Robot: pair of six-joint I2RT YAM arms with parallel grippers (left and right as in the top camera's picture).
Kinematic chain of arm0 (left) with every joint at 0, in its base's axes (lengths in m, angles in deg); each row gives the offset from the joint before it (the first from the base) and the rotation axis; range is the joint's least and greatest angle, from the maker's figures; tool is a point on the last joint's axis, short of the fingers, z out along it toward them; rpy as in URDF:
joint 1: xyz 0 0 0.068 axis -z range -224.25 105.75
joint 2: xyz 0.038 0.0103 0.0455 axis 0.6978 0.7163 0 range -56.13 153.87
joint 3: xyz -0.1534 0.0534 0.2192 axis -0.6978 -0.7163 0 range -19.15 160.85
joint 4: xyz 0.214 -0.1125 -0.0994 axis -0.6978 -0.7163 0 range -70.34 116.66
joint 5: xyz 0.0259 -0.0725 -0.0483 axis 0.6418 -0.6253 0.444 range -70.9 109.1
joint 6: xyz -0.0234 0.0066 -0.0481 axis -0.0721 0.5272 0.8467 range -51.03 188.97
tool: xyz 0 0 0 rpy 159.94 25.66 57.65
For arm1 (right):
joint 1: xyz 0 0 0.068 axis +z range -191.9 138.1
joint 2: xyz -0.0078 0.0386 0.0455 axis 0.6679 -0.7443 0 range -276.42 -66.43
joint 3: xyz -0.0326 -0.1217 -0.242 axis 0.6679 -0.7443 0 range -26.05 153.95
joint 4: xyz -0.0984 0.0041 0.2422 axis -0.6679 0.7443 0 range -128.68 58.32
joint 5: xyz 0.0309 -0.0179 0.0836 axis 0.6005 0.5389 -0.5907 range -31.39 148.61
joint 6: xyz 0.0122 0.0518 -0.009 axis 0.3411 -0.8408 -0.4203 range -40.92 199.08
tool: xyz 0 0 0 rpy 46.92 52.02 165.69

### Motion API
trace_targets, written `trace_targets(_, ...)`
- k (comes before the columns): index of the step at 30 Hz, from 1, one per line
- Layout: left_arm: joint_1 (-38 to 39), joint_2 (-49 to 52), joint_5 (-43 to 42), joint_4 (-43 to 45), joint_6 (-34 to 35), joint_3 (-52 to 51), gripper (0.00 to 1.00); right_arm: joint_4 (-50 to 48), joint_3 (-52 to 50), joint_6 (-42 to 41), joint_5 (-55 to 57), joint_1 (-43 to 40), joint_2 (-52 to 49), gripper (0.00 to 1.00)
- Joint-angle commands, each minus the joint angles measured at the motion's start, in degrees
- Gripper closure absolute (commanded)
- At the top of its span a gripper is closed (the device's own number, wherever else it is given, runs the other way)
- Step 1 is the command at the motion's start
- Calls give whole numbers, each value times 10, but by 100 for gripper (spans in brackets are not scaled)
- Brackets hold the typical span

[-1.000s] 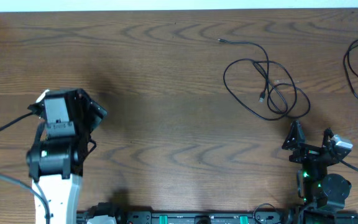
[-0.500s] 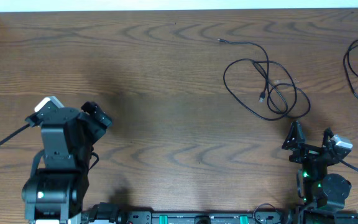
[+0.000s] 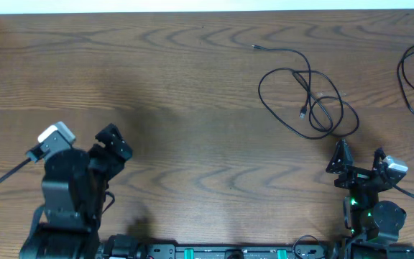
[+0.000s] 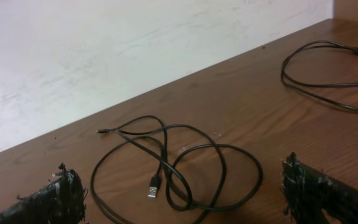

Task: Untangle cables

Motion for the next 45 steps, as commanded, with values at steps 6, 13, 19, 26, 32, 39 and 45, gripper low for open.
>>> trace_targets(6, 9, -59, 10, 3, -8, -22, 6, 0, -4, -7, 3, 5, 0, 1)
trace_targets(13, 9, -133, 10, 63, 6, -111, 6, 0, -4, -7, 3, 5, 0, 1)
trace_targets(19, 9, -197, 10, 136, 8, -209, 6, 0, -4, -7, 3, 5, 0, 1)
trace_targets(26, 9, -234, 21, 226, 8, -298, 6, 0, -4, -7, 3, 5, 0, 1)
trace_targets(32, 9, -248, 25, 268, 8, -340, 6, 0, -4, -7, 3, 5, 0, 1)
trace_targets(39, 9, -267, 37, 273, 8, -349, 6, 0, -4, -7, 3, 5, 0, 1)
trace_targets(45, 9, -274, 51, 273, 8, -349, 6, 0, -4, -7, 3, 5, 0, 1)
